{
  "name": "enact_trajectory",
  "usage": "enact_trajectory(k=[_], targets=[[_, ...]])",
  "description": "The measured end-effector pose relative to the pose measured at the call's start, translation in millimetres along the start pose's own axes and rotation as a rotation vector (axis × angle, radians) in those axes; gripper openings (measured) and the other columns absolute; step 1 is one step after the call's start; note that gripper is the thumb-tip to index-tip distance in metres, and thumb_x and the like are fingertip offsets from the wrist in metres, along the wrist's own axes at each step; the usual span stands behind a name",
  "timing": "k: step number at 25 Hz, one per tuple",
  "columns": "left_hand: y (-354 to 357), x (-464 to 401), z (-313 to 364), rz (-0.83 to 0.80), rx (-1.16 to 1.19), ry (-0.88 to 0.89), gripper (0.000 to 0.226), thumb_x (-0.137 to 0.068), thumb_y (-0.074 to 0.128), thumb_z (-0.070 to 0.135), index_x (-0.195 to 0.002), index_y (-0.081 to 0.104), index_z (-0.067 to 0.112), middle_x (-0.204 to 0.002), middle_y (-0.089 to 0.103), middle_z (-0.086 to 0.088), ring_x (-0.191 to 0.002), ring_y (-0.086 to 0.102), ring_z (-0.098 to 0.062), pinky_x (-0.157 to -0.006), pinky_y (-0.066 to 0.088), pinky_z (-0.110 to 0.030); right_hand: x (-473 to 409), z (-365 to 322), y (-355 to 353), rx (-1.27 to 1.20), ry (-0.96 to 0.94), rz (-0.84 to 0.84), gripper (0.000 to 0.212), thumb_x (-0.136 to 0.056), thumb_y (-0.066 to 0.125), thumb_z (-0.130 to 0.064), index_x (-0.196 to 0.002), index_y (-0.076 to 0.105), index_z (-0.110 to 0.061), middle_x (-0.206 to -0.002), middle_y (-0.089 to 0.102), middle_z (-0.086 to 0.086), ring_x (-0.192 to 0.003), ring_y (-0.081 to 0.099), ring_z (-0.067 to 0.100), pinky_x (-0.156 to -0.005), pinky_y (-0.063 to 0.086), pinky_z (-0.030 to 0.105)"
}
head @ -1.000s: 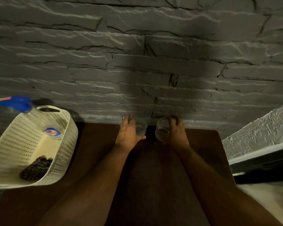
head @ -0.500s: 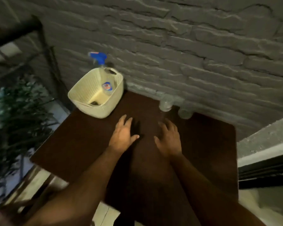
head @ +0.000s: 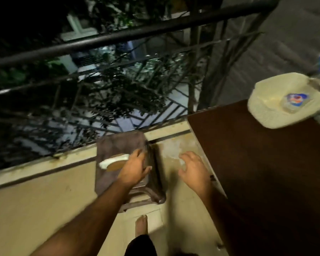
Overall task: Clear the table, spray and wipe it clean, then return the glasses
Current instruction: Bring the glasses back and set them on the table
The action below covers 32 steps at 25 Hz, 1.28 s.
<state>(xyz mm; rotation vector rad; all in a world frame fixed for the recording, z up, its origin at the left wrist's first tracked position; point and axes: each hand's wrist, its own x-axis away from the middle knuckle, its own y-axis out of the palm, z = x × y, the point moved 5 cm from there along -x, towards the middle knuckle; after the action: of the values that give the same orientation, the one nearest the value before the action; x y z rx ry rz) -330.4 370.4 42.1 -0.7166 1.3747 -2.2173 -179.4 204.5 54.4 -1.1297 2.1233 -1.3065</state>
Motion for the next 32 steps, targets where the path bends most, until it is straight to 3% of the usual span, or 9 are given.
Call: enact_trajectory(k=[5, 9, 11, 13, 16, 19, 22, 28, 32], targets=[[-16, 31, -159, -0.029, -0.013, -0.262, 0.069, -0.083, 0.069, 0.035, -0.143, 0.039, 0.018, -0.148, 0.037, -0.007, -0.129, 0.043, -0.025, -0.108, 0.035, -0.031, -53, -106, 104, 0.019, -0.145, -0.205, 0.050, -0.081, 0.066, -0.029, -0.129, 0.055, -0.022, -0.135, 0.051, 0.001, -0.123, 0.048, 0.023, -0.102, 0.042, 0.033], [1, 5, -251, -0.095, 0.014, -0.329, 0.075, -0.081, 0.071, 0.034, -0.146, 0.033, 0.022, -0.147, 0.039, -0.006, -0.130, 0.043, -0.024, -0.109, 0.035, -0.031, -105, -146, 193, -0.037, -0.148, -0.213, 0.043, -0.069, 0.053, -0.023, -0.106, 0.070, -0.009, -0.102, 0.068, 0.014, -0.091, 0.066, 0.038, -0.081, 0.054, 0.035], [17, -22, -284, -0.107, 0.042, -0.340, 0.077, -0.080, 0.073, 0.032, -0.146, 0.033, 0.024, -0.144, 0.042, -0.004, -0.128, 0.044, -0.023, -0.107, 0.037, -0.032, -138, -154, 238, 0.008, -0.126, -0.204, 0.046, -0.078, 0.041, -0.021, -0.117, 0.062, -0.008, -0.112, 0.063, 0.016, -0.102, 0.062, 0.037, -0.092, 0.045, 0.031], [40, -47, -305, -0.147, 0.072, -0.332, 0.081, -0.079, 0.074, 0.032, -0.147, 0.031, 0.023, -0.141, 0.044, -0.005, -0.125, 0.045, -0.025, -0.106, 0.037, -0.032, -165, -157, 276, 0.062, -0.102, -0.177, 0.051, -0.075, 0.057, -0.012, -0.126, 0.052, -0.006, -0.121, 0.056, 0.024, -0.107, 0.056, 0.041, -0.101, 0.041, 0.036], [80, -74, -323, -0.201, 0.132, -0.273, 0.087, -0.077, 0.075, 0.030, -0.150, 0.028, 0.022, -0.147, 0.040, -0.008, -0.128, 0.045, -0.028, -0.109, 0.033, -0.033, -182, -156, 337, 0.175, -0.129, -0.381, 0.063, -0.055, 0.081, -0.006, -0.116, 0.063, -0.005, -0.108, 0.066, 0.028, -0.088, 0.066, 0.048, -0.068, 0.058, 0.056], [99, -77, -328, -0.162, 0.190, -0.256, 0.069, -0.082, 0.069, 0.020, -0.144, 0.040, 0.023, -0.143, 0.047, -0.004, -0.125, 0.049, -0.025, -0.107, 0.033, -0.028, -179, -154, 359, 0.214, -0.119, -0.447, 0.058, -0.052, 0.087, -0.011, -0.107, 0.069, -0.009, -0.093, 0.070, 0.022, -0.075, 0.069, 0.041, -0.056, 0.059, 0.046], [89, -71, -318, -0.090, 0.187, -0.211, 0.054, -0.083, 0.066, 0.018, -0.135, 0.052, 0.025, -0.131, 0.060, -0.002, -0.115, 0.058, -0.023, -0.100, 0.038, -0.027, -170, -156, 345, 0.183, -0.159, -0.368, 0.053, -0.055, 0.085, -0.012, -0.105, 0.069, -0.012, -0.089, 0.069, 0.017, -0.072, 0.068, 0.039, -0.053, 0.058, 0.043], [20, -86, -223, -0.025, 0.193, 0.035, 0.042, -0.080, 0.068, 0.017, -0.121, 0.062, 0.020, -0.115, 0.066, -0.005, -0.105, 0.061, -0.026, -0.090, 0.042, -0.028, -156, -137, 217, 0.193, -0.088, -0.148, 0.049, -0.049, 0.082, -0.013, -0.097, 0.070, -0.010, -0.079, 0.068, 0.010, -0.066, 0.066, 0.031, -0.048, 0.055, 0.033], [-26, -105, -92, 0.030, 0.181, 0.274, 0.041, -0.077, 0.070, 0.018, -0.117, 0.064, 0.021, -0.114, 0.065, -0.001, -0.105, 0.061, -0.020, -0.092, 0.040, -0.024, -126, -80, 78, 0.106, 0.030, 0.062, 0.040, -0.072, 0.067, -0.015, -0.112, 0.063, -0.010, -0.103, 0.066, 0.010, -0.093, 0.063, 0.035, -0.071, 0.056, 0.043]])
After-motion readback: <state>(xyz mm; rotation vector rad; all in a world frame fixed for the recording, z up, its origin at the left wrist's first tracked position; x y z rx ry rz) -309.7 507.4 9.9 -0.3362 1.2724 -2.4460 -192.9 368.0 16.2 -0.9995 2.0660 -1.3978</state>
